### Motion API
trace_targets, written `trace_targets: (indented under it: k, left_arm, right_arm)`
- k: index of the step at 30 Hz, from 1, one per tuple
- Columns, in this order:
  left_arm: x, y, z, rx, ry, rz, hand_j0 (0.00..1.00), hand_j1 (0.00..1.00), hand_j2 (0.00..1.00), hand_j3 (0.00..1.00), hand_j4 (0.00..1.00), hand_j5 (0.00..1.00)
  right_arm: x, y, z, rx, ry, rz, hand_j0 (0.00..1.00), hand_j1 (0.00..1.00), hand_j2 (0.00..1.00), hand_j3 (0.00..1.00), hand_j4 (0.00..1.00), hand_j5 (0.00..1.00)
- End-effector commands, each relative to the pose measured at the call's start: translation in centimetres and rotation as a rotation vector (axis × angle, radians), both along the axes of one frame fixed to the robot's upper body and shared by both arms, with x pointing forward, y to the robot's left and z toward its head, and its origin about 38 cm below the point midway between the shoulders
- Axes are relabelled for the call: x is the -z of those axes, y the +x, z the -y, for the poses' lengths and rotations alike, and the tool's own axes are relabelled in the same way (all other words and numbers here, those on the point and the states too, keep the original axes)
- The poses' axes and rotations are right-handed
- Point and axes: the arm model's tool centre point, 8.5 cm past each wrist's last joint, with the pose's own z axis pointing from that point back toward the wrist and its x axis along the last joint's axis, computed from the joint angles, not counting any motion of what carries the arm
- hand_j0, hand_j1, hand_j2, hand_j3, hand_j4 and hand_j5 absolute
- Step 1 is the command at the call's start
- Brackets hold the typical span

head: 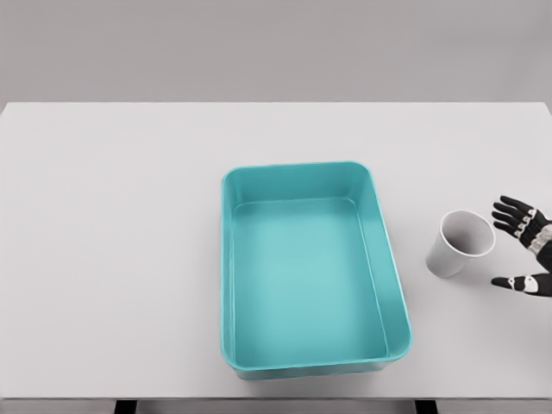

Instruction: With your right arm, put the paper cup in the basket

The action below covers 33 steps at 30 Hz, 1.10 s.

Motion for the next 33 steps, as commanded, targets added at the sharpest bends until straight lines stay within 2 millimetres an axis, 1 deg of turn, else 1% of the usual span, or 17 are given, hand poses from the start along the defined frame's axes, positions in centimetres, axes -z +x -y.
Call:
trace_targets:
  k: [1, 5, 8, 17, 21, 23, 28, 33]
  left_arm:
    - [0.0, 0.0, 0.0, 0.0, 0.0, 0.0, 1.0, 1.0, 1.0, 1.0, 1.0, 1.0]
    - [0.0, 0.0, 0.0, 0.0, 0.0, 0.0, 1.0, 1.0, 1.0, 1.0, 1.0, 1.0]
    - [0.0, 0.0, 0.0, 0.0, 0.0, 0.0, 1.0, 1.0, 1.0, 1.0, 1.0, 1.0]
    - [0.0, 0.0, 0.0, 0.0, 0.0, 0.0, 1.0, 1.0, 1.0, 1.0, 1.0, 1.0]
    - [0.0, 0.0, 0.0, 0.0, 0.0, -0.001, 1.0, 1.0, 1.0, 1.0, 1.0, 1.0]
    - [0.0, 0.0, 0.0, 0.0, 0.0, 0.0, 1.0, 1.0, 1.0, 1.0, 1.0, 1.0]
    - [0.0, 0.0, 0.0, 0.0, 0.0, 0.0, 1.0, 1.0, 1.0, 1.0, 1.0, 1.0]
    - [0.0, 0.0, 0.0, 0.0, 0.0, 0.0, 1.0, 1.0, 1.0, 1.0, 1.0, 1.0]
  right_arm:
    - [1.0, -0.3, -0.1, 0.015, 0.025, -0.007, 1.0, 1.0, 1.0, 1.0, 1.0, 1.0]
    - [1.1, -0.1, -0.7, 0.014, 0.039, 0.006, 1.0, 1.0, 1.0, 1.0, 1.0, 1.0]
    - [0.8, 0.7, -1.4, -0.004, 0.046, 0.02, 1.0, 1.0, 1.0, 1.0, 1.0, 1.0]
    - [2.0, 0.7, -2.5, -0.012, 0.058, 0.007, 1.0, 1.0, 1.0, 1.0, 1.0, 1.0]
    - [1.8, 1.2, -2.8, -0.018, 0.053, 0.019, 1.0, 1.0, 1.0, 1.0, 1.0, 1.0]
    - [1.9, 1.5, -3.3, -0.024, 0.051, 0.024, 1.0, 1.0, 1.0, 1.0, 1.0, 1.0]
    - [2.7, 1.4, -3.8, -0.027, 0.045, 0.01, 1.0, 1.0, 1.0, 1.0, 1.0, 1.0]
    - [2.4, 1.8, -4.2, -0.034, 0.053, 0.026, 1.0, 1.0, 1.0, 1.0, 1.0, 1.0]
